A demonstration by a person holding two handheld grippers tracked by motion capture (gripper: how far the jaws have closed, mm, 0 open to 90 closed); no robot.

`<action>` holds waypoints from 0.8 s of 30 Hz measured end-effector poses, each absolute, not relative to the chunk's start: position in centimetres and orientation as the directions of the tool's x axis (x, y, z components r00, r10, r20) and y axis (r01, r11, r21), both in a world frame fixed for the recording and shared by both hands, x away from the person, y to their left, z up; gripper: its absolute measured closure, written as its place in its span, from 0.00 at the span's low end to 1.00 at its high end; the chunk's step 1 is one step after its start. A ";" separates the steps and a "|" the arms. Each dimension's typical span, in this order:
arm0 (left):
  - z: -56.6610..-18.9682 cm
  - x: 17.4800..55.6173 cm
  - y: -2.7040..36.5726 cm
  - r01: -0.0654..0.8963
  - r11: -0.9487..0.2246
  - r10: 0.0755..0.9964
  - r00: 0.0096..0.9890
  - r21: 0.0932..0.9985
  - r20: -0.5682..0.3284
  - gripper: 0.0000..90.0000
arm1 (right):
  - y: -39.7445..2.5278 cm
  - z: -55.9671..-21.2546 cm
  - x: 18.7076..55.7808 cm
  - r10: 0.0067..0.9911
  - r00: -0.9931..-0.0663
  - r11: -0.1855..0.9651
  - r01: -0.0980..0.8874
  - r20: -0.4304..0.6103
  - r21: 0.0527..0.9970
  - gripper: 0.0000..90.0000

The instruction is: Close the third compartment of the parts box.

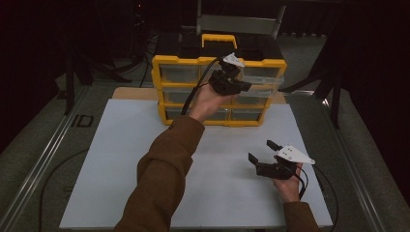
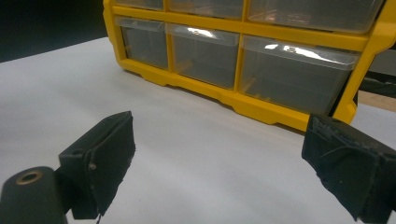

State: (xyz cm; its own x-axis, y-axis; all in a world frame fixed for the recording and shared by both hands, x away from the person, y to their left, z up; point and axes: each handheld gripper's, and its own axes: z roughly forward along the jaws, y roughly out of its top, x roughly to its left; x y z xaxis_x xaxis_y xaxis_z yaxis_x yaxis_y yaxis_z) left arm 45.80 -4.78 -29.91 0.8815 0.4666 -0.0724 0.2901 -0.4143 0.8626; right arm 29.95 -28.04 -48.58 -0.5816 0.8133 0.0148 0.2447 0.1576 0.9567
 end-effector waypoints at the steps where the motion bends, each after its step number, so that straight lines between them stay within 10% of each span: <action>1: -29.9 45.8 -4.8 0.291 -0.412 0.468 0.880 0.863 -0.074 1.00 | -28.1 -48.6 29.9 0.812 -0.583 0.155 0.247 0.018 0.957 0.10; 24: -30.4 46.5 -4.7 0.318 -0.380 0.520 0.850 0.869 -0.084 1.00 | -28.3 -48.5 29.7 0.819 -0.573 0.152 0.247 0.018 0.957 0.10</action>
